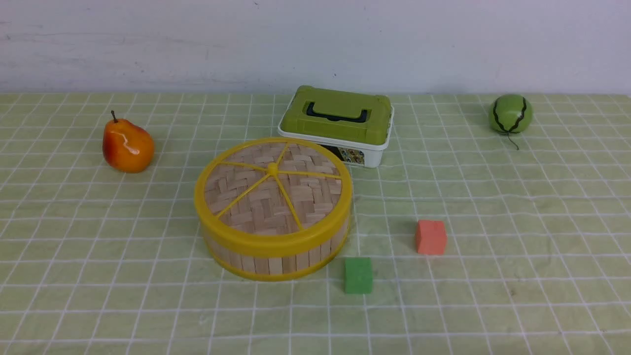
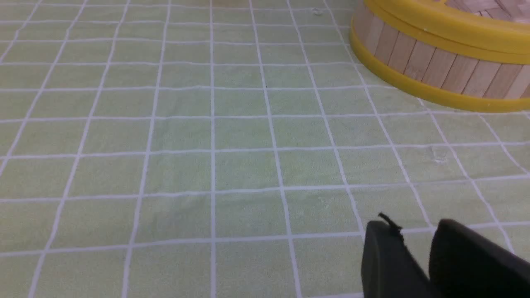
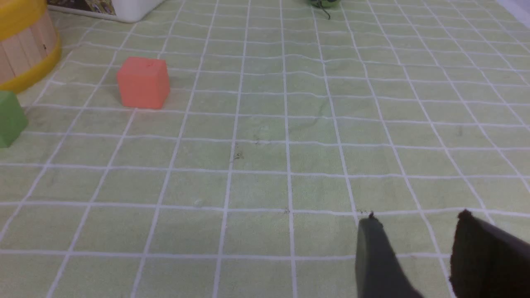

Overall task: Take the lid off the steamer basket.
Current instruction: Use the left arm to lift the lid of the steamer

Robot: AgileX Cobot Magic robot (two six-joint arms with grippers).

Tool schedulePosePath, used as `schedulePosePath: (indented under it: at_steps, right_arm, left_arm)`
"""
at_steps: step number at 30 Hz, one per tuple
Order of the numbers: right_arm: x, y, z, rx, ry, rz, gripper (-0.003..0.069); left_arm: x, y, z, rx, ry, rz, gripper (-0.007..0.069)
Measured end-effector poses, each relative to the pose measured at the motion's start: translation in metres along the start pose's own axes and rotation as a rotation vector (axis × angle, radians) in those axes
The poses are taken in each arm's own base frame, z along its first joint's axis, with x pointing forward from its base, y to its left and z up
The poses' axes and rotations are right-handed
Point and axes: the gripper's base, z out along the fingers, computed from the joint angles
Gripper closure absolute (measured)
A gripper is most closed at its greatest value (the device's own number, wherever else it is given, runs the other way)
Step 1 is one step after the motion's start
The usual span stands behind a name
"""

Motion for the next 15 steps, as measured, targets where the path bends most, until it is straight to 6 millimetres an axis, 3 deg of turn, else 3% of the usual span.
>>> schedulePosePath:
  at_steps: [15]
  right_arm:
    - [0.0,0.0,0.0,0.0,0.0,0.0,0.0416]
  left_arm:
    - [0.0,0.0,0.0,0.0,0.0,0.0,0.044]
